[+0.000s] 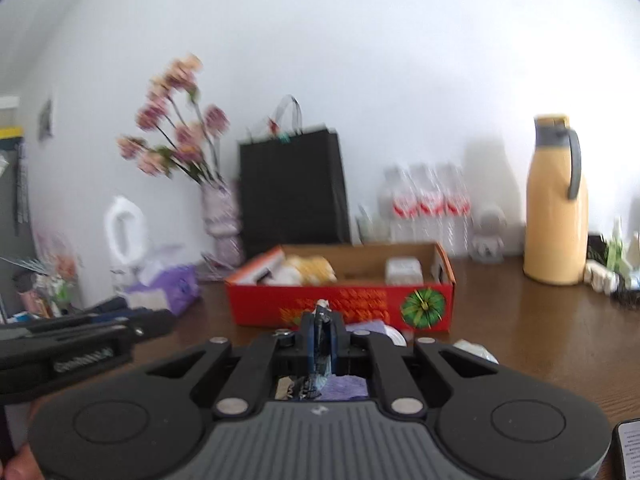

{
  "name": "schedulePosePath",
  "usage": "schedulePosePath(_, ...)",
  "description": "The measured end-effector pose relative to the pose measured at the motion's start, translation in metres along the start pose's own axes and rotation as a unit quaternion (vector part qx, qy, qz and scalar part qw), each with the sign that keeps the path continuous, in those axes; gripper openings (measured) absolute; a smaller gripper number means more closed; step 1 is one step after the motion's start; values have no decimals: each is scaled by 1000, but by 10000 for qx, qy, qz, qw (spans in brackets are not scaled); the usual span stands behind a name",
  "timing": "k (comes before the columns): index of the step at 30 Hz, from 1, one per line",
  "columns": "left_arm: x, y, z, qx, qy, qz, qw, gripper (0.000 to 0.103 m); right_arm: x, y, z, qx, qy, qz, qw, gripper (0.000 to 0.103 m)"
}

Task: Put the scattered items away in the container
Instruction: 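Lower the black tag into the box with the left tool while the right tool drops its item there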

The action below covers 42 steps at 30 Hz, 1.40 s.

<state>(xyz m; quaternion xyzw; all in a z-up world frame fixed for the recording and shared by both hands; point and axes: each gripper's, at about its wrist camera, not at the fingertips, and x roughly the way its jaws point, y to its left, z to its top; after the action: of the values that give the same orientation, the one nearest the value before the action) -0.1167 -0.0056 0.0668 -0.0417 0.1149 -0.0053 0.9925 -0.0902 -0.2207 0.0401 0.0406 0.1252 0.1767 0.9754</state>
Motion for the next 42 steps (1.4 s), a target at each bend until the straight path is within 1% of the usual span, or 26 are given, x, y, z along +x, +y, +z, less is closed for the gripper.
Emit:
schedulePosePath(2,-11,-2,-1,-3,-106,12,9999,23,-13,4,0,-64,-240,72,9997,6)
schedulePosePath(5,-20,-4,1,2,-166,-84,9998,23,-27,12,5,-288,-499,116,9983,6)
schedulePosePath(9,-16,-4,9,0,-270,-135,9995,23,-27,15,16,-328,-560,100,9978,6)
schedulePosePath(11,-3,-3,16,-41,-208,-180,9996,23,-22,11,22,-272,-532,61,9982,6)
schedulePosePath(13,17,0,29,-109,-105,-291,9995,23,-13,5,32,-181,-478,70,9987,6)
schedulePosePath(15,47,3,48,-128,39,-481,9988,23,1,-6,50,-62,-439,133,9989,6)
schedulePosePath(18,111,10,84,-180,588,-893,9941,24,37,-29,90,104,-420,293,9986,6)
schedulePosePath(19,135,11,96,-171,758,-960,9923,24,54,-36,106,100,-357,347,9987,6)
schedulePosePath(21,189,12,119,-21,1079,-1065,9884,24,95,-50,139,70,-104,478,9988,6)
schedulePosePath(22,217,12,128,33,1266,-1076,9861,24,119,-58,153,47,93,558,9984,6)
schedulePosePath(25,299,15,141,123,1939,-960,9762,24,197,-82,183,151,633,718,9953,6)
schedulePosePath(27,348,19,138,78,2449,-916,9652,24,247,-97,191,251,923,657,9932,6)
schedulePosePath(29,388,21,130,63,2873,-904,9535,24,301,-105,190,202,1444,601,9875,6)
schedulePosePath(30,404,23,125,6,3012,-854,9497,24,327,-107,185,176,1728,578,9831,6)
schedulePosePath(32,433,24,115,-51,3281,-738,9417,24,374,-110,174,135,2231,514,9733,6)
schedulePosePath(35,464,21,98,10,3559,-636,9324,24,423,-113,153,117,2762,443,9600,6)
schedulePosePath(37,478,18,89,72,3675,-710,9273,25,446,-116,139,115,3090,449,9499,6)
schedulePosePath(38,482,17,85,91,3721,-720,9254,26,455,-118,133,115,3185,419,9469,6)
schedulePosePath(40,486,15,81,124,3734,-693,9250,33,471,-120,122,49,3457,352,9377,8)
schedulePosePath(41,486,15,80,154,3746,-699,9244,34,474,-120,116,12,3563,295,9339,14)
schedulePosePath(42,484,15,81,173,3753,-709,9240,34,476,-119,112,-22,3627,227,9316,15)
